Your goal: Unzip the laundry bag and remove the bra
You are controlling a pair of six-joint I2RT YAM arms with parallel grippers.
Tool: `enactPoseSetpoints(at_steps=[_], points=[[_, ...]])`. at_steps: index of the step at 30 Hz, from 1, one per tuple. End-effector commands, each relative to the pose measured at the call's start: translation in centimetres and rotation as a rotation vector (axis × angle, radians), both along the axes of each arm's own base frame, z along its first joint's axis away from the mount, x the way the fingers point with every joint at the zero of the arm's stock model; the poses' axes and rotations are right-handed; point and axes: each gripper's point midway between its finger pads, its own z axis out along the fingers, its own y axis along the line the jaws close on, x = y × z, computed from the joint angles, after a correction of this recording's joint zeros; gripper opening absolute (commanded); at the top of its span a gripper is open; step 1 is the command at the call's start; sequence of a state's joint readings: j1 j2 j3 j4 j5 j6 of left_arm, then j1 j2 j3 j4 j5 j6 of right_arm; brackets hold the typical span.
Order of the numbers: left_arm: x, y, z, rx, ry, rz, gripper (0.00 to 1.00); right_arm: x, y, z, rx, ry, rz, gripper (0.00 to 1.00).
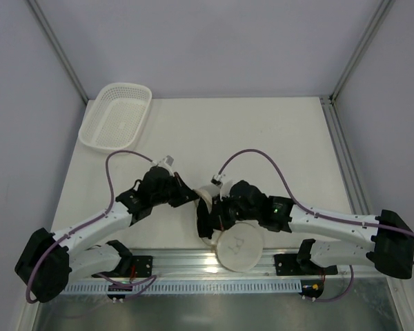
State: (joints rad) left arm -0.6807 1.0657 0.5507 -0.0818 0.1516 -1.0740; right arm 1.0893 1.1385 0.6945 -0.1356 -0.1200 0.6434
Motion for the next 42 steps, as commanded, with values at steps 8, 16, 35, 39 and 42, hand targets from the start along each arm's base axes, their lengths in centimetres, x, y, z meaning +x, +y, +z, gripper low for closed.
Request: enactPoseSetpoints(at_steps=[8, 16, 35, 39, 42], points=[[1.7, -1.7, 2.5, -0.054, -0.050, -0.008, 0.00, -10.4, 0.2, 7.4, 0.353, 0.018, 0.632, 0.04], [1.5, -1.9, 1.7, -0.048, -0.026, -0.016, 0.00, -8.1, 0.9, 12.7, 0.447, -0.113, 0.542, 0.03], [-1.2, 0.5, 0.5, -0.044, -0.014, -0.004, 0.00, 6.7, -1.8, 29.0, 0.576, -0.522, -0.151, 0.04], [-1.5, 0.7, 0.5, -0.047, -0.014, -0.002, 0.00, 8.4, -1.9, 29.2, 0.579, -0.502, -0.181, 0.03], [-1.2, 0.6, 1.3, -0.064, -0.033, 0.004, 0.22, 8.7, -1.5, 28.6, 0.540, -0.492, -0.172, 0.04]])
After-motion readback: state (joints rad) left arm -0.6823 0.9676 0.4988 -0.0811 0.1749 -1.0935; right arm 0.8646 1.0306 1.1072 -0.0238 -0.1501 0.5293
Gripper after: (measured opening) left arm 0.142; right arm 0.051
